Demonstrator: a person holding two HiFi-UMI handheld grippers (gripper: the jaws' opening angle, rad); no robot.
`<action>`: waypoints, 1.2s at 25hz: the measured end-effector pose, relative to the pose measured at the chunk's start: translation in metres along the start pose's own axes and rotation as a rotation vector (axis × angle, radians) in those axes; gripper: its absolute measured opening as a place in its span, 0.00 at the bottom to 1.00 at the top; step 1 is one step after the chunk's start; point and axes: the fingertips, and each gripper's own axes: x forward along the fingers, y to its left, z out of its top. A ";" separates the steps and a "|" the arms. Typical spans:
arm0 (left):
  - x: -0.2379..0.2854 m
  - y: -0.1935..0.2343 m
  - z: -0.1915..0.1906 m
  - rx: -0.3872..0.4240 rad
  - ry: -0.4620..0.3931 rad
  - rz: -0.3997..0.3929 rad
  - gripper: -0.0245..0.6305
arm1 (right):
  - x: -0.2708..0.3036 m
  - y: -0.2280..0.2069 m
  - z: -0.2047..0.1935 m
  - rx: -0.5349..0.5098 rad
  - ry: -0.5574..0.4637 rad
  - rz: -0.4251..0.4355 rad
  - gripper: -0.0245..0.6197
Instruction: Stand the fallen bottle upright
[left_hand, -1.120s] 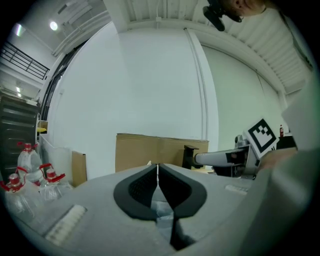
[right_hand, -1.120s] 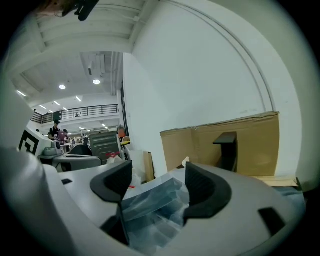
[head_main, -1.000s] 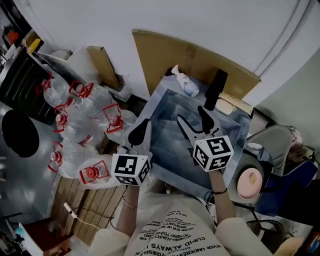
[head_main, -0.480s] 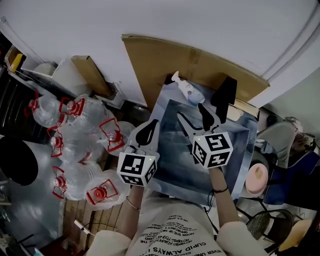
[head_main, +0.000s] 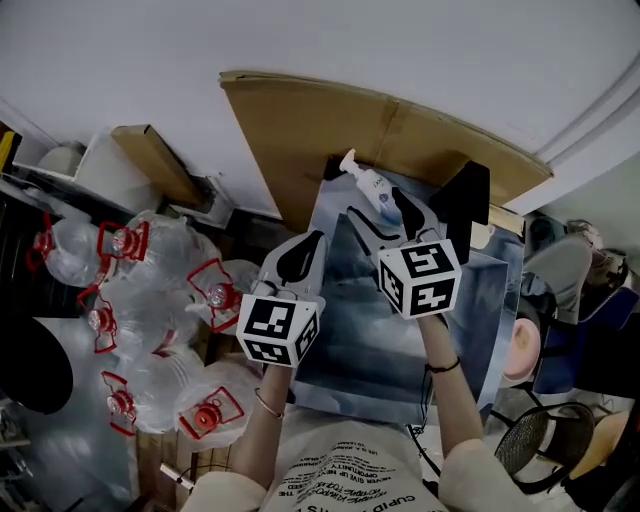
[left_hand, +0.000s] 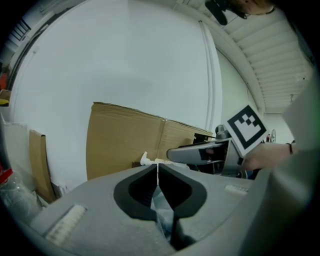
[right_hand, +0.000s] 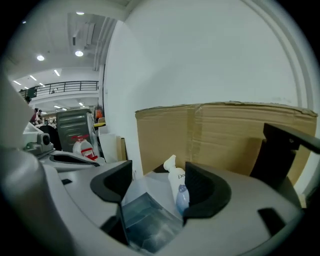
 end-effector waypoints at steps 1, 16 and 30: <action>0.004 0.002 -0.001 -0.005 0.003 -0.005 0.08 | 0.006 -0.002 0.000 -0.006 0.015 -0.006 0.55; 0.041 0.026 -0.014 -0.046 0.035 -0.076 0.08 | 0.069 -0.025 -0.016 -0.215 0.312 0.034 0.55; 0.054 0.033 -0.021 -0.081 0.048 -0.102 0.08 | 0.091 -0.034 -0.049 -0.302 0.537 0.157 0.55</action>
